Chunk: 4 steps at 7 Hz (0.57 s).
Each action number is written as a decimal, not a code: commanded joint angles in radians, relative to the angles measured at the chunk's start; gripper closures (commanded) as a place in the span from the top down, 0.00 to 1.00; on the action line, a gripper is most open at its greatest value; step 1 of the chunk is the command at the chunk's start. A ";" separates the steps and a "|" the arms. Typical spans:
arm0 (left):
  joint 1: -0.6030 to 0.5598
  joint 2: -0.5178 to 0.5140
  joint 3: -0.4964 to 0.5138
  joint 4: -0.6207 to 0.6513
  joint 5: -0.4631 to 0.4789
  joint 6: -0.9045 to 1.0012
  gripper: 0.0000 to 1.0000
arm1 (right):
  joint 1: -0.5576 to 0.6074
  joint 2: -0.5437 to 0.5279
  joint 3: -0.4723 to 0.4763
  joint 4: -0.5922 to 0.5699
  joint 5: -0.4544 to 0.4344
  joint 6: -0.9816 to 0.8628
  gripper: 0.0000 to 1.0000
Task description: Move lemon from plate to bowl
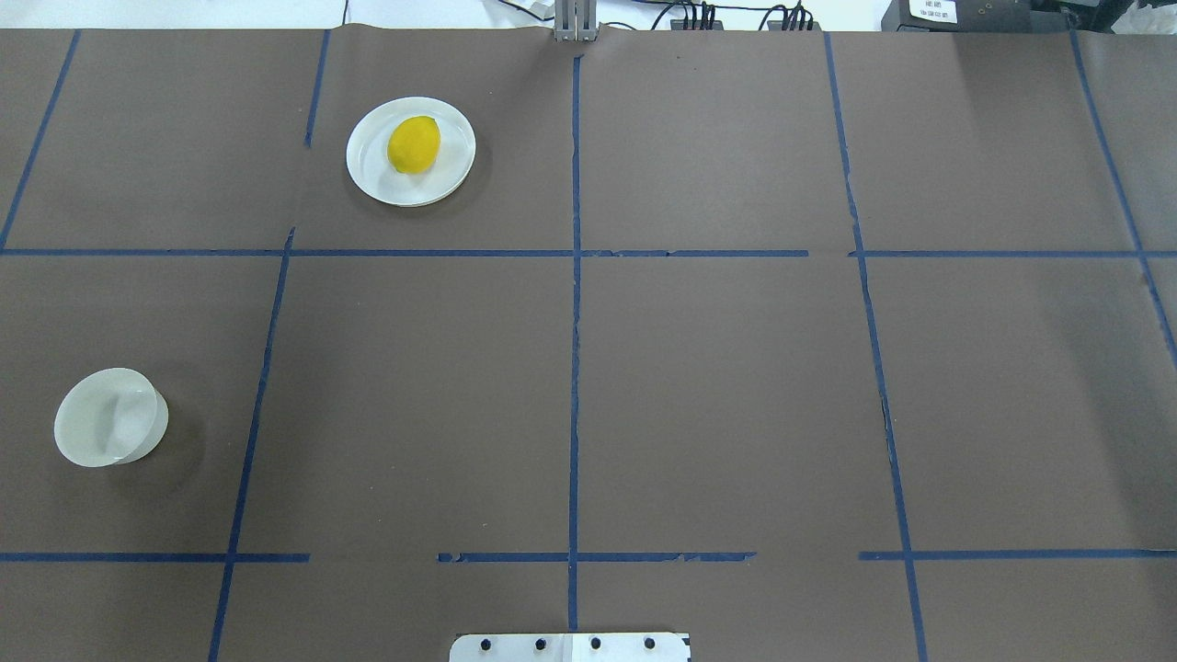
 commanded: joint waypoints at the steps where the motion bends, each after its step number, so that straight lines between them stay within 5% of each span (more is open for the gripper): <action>1: 0.074 -0.115 -0.057 -0.007 -0.002 -0.029 1.00 | 0.000 0.000 0.000 0.000 0.000 0.000 1.00; 4: 0.344 -0.300 -0.001 -0.015 0.007 -0.136 1.00 | 0.000 0.000 0.000 0.000 0.000 0.000 1.00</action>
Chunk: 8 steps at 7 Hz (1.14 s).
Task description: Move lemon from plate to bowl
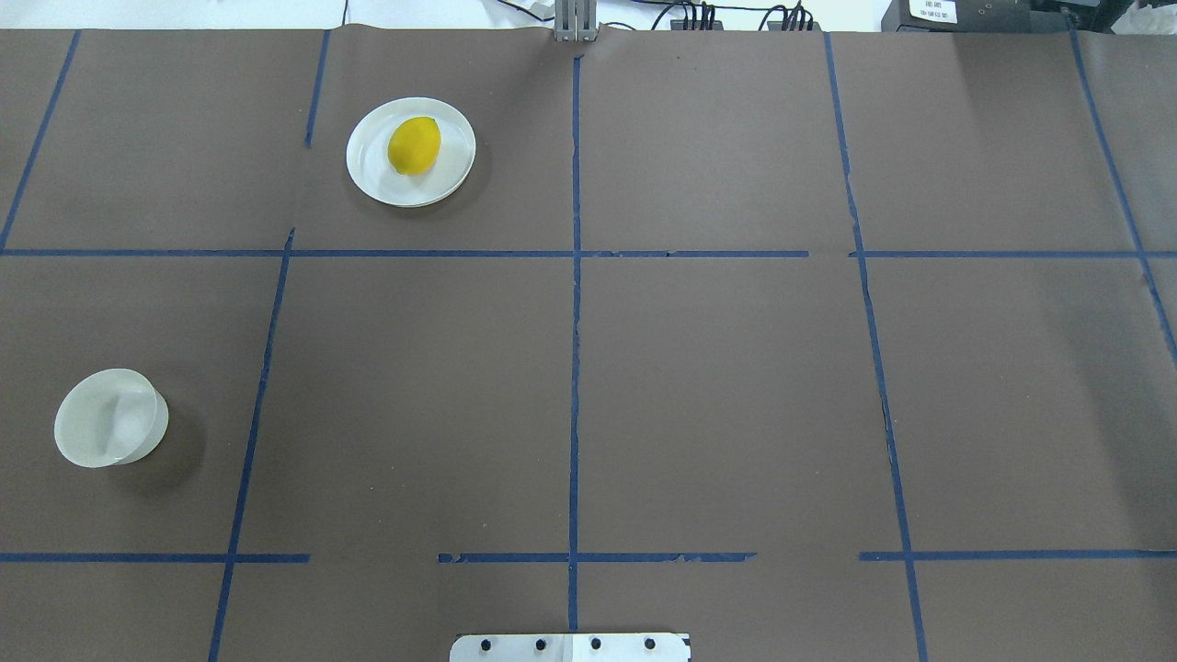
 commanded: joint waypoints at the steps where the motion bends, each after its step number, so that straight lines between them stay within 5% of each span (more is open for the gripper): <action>1: 0.121 -0.155 0.067 -0.008 0.000 -0.156 1.00 | 0.000 0.000 0.000 0.000 0.001 0.000 1.00; 4: 0.250 -0.474 0.408 -0.043 0.020 -0.395 1.00 | 0.000 0.000 0.000 0.000 0.001 0.000 1.00; 8: 0.324 -0.770 0.985 -0.445 0.098 -0.562 1.00 | 0.000 0.000 0.000 0.000 0.001 0.000 1.00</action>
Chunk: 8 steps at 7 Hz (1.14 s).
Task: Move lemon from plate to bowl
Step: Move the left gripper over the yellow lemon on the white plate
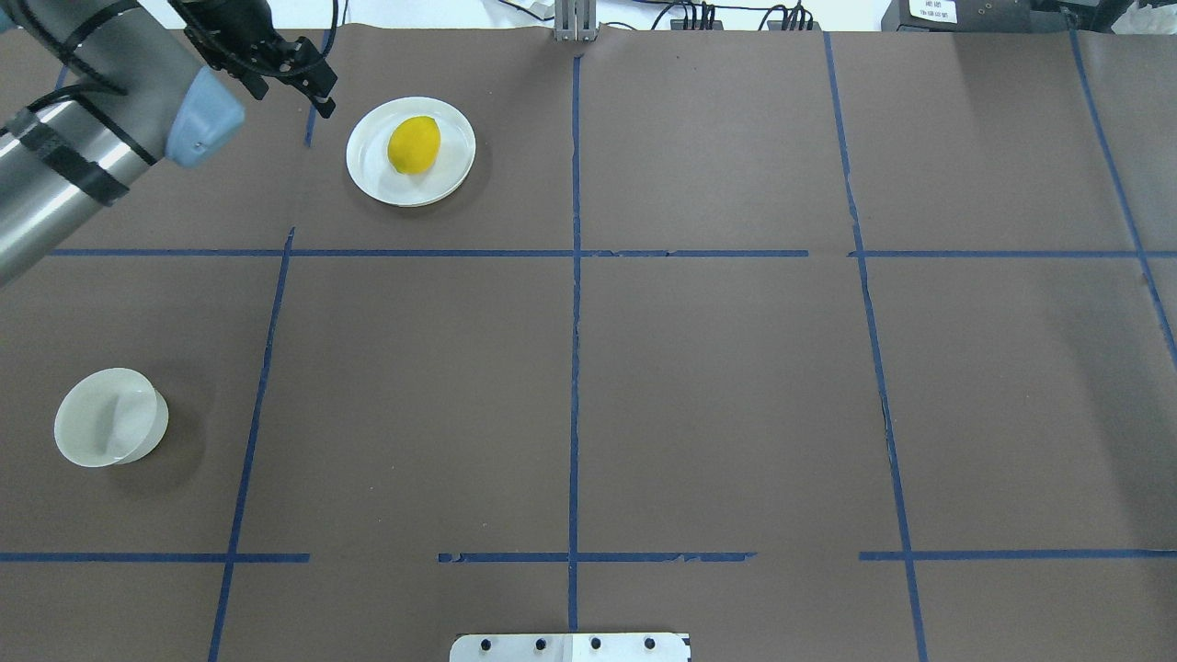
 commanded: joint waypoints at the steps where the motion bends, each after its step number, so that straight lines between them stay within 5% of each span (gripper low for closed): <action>1: 0.050 -0.078 0.205 -0.200 0.076 -0.074 1.00 | 0.000 -0.001 0.001 0.000 0.000 0.000 1.00; 8: 0.117 -0.132 0.371 -0.365 0.138 -0.153 1.00 | 0.000 -0.001 0.001 0.000 0.000 0.000 1.00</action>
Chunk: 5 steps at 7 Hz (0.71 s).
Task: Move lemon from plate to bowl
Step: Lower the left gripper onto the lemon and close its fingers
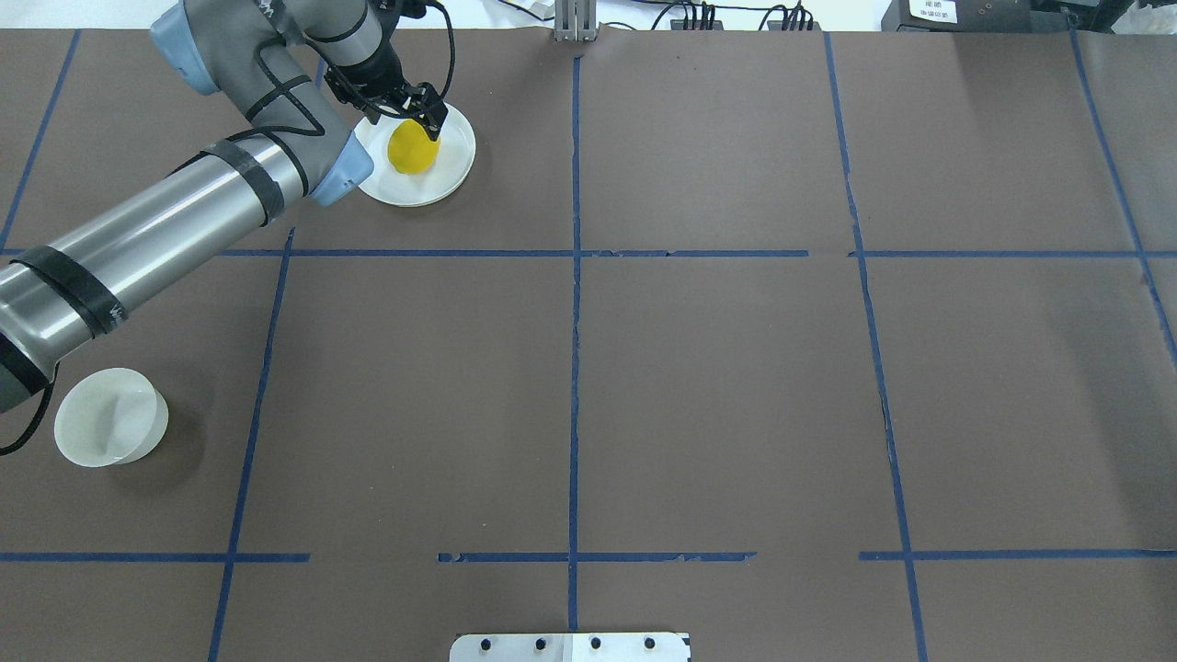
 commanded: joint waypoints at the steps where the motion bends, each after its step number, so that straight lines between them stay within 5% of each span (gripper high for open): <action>1: 0.016 -0.004 0.018 -0.021 0.046 -0.016 1.00 | 0.000 0.000 0.000 0.000 0.000 0.000 1.00; 5: 0.026 -0.004 0.023 -0.043 0.050 -0.035 0.90 | 0.000 0.000 -0.001 0.000 0.000 0.000 1.00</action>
